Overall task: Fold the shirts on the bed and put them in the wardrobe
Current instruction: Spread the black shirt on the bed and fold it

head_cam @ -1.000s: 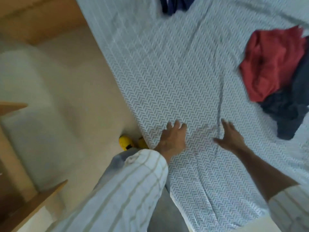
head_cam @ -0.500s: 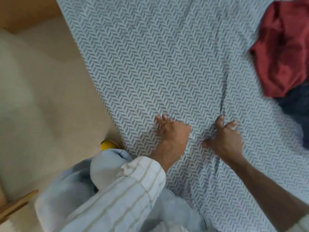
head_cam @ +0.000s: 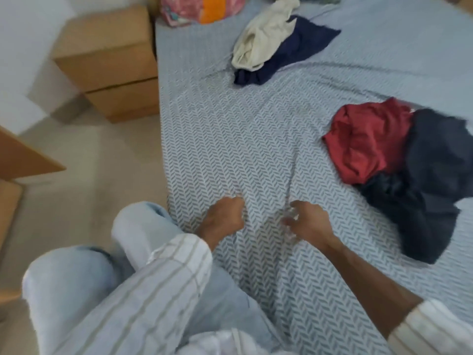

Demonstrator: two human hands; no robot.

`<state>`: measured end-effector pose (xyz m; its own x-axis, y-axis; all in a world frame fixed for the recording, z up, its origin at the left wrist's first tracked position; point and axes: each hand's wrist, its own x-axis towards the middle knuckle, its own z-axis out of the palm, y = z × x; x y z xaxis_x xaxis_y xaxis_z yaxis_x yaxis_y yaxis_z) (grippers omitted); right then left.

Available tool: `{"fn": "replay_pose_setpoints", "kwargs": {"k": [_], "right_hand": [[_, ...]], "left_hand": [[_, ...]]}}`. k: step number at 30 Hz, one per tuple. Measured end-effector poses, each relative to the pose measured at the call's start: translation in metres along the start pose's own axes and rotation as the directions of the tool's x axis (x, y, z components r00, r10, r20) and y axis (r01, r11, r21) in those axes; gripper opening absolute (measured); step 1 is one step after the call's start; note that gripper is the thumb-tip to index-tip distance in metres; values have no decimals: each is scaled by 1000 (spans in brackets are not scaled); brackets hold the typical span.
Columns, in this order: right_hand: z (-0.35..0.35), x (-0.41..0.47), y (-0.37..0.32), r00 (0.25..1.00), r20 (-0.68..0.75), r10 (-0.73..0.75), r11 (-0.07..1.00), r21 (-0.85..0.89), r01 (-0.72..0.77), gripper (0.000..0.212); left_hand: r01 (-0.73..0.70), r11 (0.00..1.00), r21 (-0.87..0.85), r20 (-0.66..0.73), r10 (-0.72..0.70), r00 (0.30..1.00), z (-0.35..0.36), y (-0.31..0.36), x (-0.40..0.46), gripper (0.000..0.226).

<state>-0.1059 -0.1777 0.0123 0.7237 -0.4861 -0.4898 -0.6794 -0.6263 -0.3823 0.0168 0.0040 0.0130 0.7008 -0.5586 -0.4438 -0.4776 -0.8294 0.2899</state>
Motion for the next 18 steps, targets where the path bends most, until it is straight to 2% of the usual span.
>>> {"fn": "replay_pose_setpoints", "kwargs": {"k": [3,5,9,11,13,15,16,18], "right_hand": [[-30,3,36,988,-148,38,995,97,-23,42],[-50,12,58,961,-269,62,995,93,-38,39],[-90,25,111,851,-497,170,985,82,-149,36],[-100,31,136,792,-560,242,962,32,-271,44],[-104,37,152,786,-494,371,915,49,-400,66],[-104,39,163,788,-349,508,855,90,-512,86],[-104,38,167,784,-292,548,833,102,-544,88],[-105,31,167,794,-254,553,833,124,-540,68]], "left_hand": [[1,1000,-3,51,-1,999,3,21,1,44],[12,999,30,52,-13,999,4,29,5,51],[-36,999,-3,68,36,997,13,55,22,55],[-99,995,3,118,98,988,20,68,31,55],[-180,983,20,181,173,968,28,81,37,56],[-235,972,29,236,221,946,38,88,43,64],[-250,967,55,251,229,941,40,90,44,67],[-269,961,67,269,242,932,40,89,47,68]]}}
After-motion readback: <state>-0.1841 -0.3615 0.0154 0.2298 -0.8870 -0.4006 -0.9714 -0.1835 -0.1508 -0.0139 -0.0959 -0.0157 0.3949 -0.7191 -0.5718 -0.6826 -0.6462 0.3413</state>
